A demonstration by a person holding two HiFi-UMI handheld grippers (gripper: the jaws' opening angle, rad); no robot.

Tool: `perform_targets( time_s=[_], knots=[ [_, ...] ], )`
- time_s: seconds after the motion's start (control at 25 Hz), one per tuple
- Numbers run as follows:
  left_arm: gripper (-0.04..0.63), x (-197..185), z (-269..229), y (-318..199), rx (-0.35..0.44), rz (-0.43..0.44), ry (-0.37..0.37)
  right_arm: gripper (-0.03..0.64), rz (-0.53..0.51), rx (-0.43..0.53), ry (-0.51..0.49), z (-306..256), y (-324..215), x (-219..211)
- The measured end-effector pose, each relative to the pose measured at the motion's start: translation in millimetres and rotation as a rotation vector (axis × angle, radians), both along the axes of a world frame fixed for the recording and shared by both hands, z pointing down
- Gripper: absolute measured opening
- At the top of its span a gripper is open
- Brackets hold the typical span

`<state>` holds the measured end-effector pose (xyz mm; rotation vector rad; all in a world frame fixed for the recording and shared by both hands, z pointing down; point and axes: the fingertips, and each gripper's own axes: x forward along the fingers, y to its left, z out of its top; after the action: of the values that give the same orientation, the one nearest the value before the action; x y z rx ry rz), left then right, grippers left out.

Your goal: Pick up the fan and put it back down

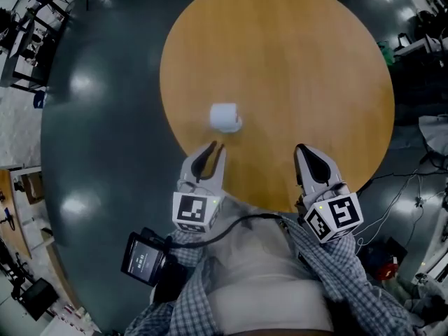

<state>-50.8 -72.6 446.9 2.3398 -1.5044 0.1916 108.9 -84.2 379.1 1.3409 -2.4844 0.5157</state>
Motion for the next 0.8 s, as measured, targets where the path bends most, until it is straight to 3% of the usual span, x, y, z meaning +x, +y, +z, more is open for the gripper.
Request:
perform_targets(
  time_s=[0.16, 0.32, 0.64, 0.8],
  knots=[
    [0.113, -5.5, 23.3, -13.6, -0.008, -0.037, -0.078, 0.002, -0.016, -0.032, 0.025, 5.8, -8.1, 3.0],
    [0.153, -4.4, 36.0, -30.3, 0.006, -0.069, -0.101, 0.002, -0.019, -0.054, 0.045, 18.2, -14.0, 9.5],
    [0.184, 3.7, 46.5, -62.4, 0.068, -0.062, -0.174, 0.002, 0.011, -0.083, 0.071, 37.2, -17.4, 21.6],
    [0.184, 5.7, 46.5, -76.3, 0.091, -0.074, -0.162, 0.002, 0.038, -0.089, 0.082, 44.7, -18.7, 32.2]
  ],
)
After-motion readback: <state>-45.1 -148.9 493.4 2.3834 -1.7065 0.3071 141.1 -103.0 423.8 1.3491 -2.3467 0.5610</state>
